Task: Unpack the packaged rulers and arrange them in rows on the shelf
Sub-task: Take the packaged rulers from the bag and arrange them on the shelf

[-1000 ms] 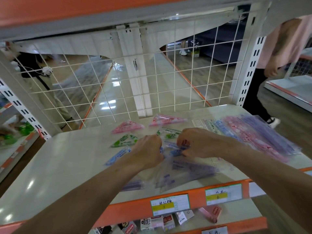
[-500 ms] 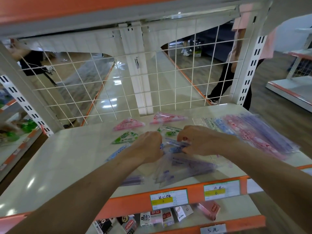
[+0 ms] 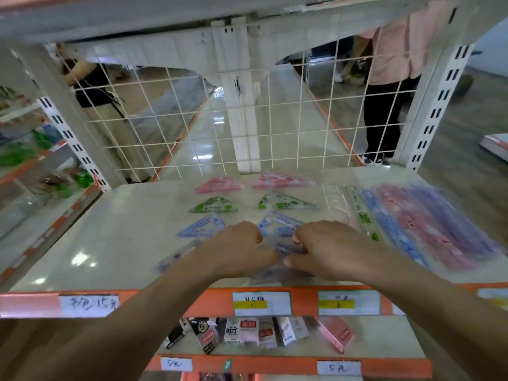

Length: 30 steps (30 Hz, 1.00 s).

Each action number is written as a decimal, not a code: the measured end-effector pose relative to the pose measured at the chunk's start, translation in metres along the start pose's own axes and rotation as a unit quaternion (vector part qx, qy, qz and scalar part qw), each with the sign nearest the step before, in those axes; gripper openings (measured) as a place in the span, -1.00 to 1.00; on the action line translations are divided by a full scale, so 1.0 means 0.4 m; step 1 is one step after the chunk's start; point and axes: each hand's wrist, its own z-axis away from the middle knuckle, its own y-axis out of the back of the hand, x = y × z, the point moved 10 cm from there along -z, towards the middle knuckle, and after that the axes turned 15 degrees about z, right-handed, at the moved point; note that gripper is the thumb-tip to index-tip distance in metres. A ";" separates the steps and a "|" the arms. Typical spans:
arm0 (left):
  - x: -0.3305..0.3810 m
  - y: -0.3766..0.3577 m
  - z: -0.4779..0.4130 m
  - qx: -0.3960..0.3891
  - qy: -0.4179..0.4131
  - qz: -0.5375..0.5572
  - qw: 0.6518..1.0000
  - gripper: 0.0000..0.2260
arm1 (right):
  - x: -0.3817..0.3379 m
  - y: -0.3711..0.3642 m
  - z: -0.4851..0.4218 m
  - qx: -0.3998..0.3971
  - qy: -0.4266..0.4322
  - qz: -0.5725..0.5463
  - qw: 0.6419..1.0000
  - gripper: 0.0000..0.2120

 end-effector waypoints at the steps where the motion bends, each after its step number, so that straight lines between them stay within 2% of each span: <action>1: 0.000 -0.005 -0.002 -0.001 0.006 0.007 1.000 -0.65 | -0.005 0.001 0.004 0.002 0.001 -0.009 1.000 -0.66; 8: 0.027 -0.034 -0.001 -0.016 0.001 0.006 1.000 -0.65 | -0.018 -0.012 0.027 -0.027 -0.020 -0.038 0.999 -0.74; 13: 0.039 -0.028 0.011 -0.031 -0.020 0.008 0.999 -0.69 | -0.038 -0.023 0.042 -0.074 -0.046 -0.081 0.993 -0.68; 18: 0.054 -0.021 0.025 -0.018 -0.040 0.004 0.999 -0.72 | -0.057 0.001 0.060 -0.043 -0.058 -0.054 0.996 -0.72; 20: 0.042 -0.020 0.022 -0.020 -0.037 0.027 0.999 -0.78 | -0.067 0.012 0.066 -0.034 -0.061 -0.056 0.996 -0.72; 22: 0.027 -0.020 0.021 -0.023 -0.025 0.064 0.997 -0.76 | -0.076 0.012 0.071 -0.042 -0.059 -0.068 0.995 -0.78; 23: 0.022 -0.020 0.021 -0.026 -0.021 0.078 0.996 -0.75 | -0.080 0.010 0.072 -0.049 -0.057 -0.075 0.994 -0.77; 25: 0.017 -0.024 0.022 -0.036 -0.022 0.107 0.993 -0.86 | -0.071 -0.002 0.070 -0.048 -0.066 -0.097 0.992 -0.75; 26: 0.015 -0.026 0.023 -0.041 -0.019 0.126 0.991 -0.91 | -0.059 -0.013 0.067 -0.046 -0.078 -0.110 0.990 -0.65; 28: 0.010 -0.027 0.023 -0.048 -0.013 0.157 0.986 -0.87 | -0.036 -0.031 0.063 -0.039 -0.101 -0.137 0.985 -0.54; 30: 0.012 -0.022 0.023 -0.041 -0.018 0.174 0.984 -0.89 | -0.030 -0.038 0.062 -0.036 -0.099 -0.150 0.983 -0.56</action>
